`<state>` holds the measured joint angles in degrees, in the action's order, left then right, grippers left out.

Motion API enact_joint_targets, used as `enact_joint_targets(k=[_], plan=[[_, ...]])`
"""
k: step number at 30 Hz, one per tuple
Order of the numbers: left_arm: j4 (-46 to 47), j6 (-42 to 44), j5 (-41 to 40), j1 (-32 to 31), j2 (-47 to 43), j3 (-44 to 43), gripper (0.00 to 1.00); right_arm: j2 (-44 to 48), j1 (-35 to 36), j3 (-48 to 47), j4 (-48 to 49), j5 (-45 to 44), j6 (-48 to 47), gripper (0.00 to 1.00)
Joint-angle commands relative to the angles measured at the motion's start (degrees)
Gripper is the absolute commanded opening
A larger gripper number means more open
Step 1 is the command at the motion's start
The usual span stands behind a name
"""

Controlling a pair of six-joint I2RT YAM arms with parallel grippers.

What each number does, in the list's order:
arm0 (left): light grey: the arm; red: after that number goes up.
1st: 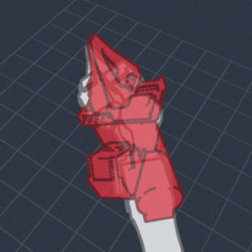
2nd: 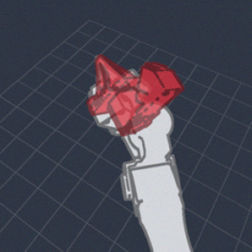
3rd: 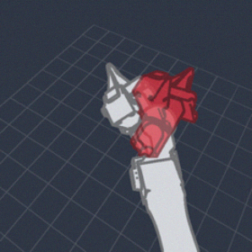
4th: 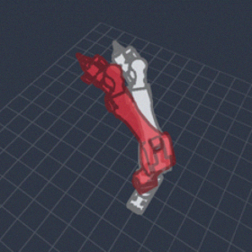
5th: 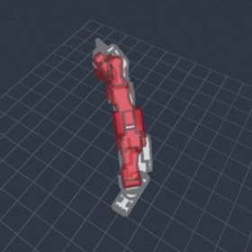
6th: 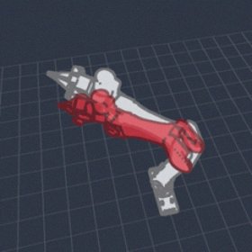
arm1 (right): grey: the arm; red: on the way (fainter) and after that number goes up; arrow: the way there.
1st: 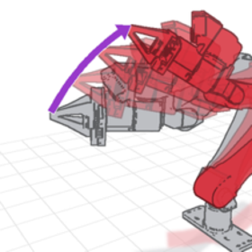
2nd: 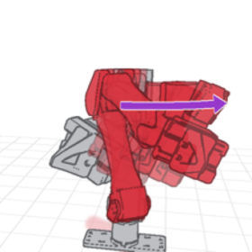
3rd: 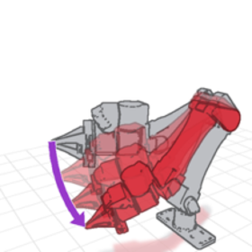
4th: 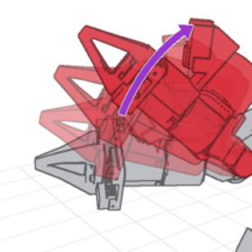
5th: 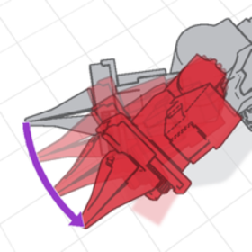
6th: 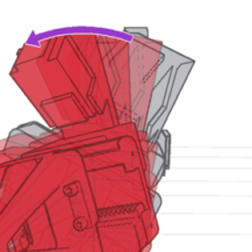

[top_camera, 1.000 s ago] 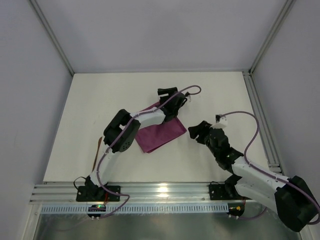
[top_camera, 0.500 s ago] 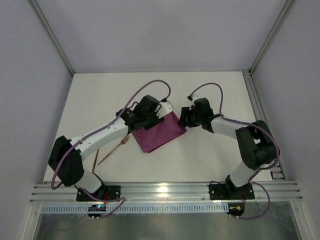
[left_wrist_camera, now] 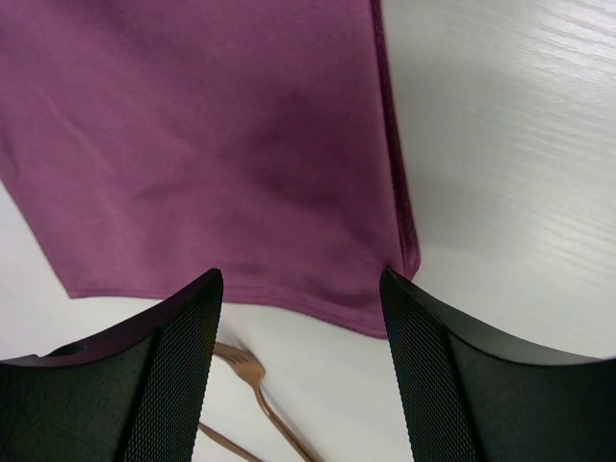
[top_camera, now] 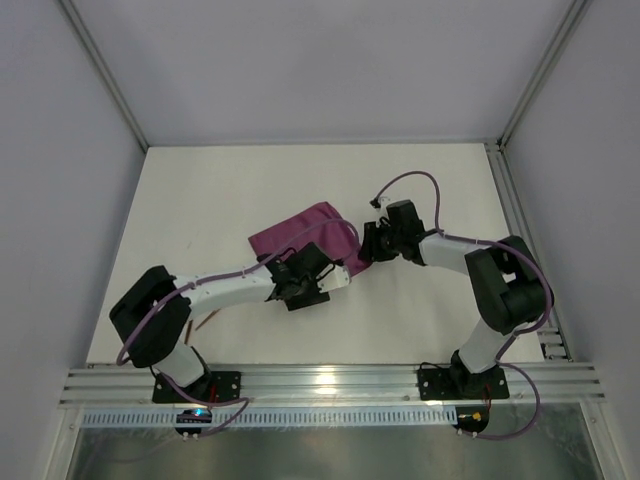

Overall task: Fold the napkin into a case and place the utensils inside
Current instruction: Move the lower triangle-folded napkin to the center of the board.

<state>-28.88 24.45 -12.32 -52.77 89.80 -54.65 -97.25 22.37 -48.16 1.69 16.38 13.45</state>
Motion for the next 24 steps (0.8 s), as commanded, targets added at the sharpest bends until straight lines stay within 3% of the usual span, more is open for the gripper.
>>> enact_joint_targets(k=[1,3,8,19,24], plan=[[3.92,2.09,2.03,-1.80,1.26,2.88,0.68,-0.13,0.13,1.40,-3.45,-1.35,-0.27,0.34],[3.40,3.58,3.52,-2.77,0.73,3.50,0.71,-0.04,0.04,2.02,-3.10,-1.09,0.17,0.23],[-0.81,6.40,5.99,-2.86,-2.96,3.68,0.74,1.62,0.04,5.97,-2.05,-0.12,1.66,0.06],[-3.99,8.16,3.70,-2.77,-5.68,6.40,0.75,9.88,0.04,13.00,-0.72,0.76,3.16,0.03],[-8.55,3.60,18.08,1.78,-12.88,0.36,0.75,17.34,0.13,17.74,-1.86,0.32,6.32,0.03]])
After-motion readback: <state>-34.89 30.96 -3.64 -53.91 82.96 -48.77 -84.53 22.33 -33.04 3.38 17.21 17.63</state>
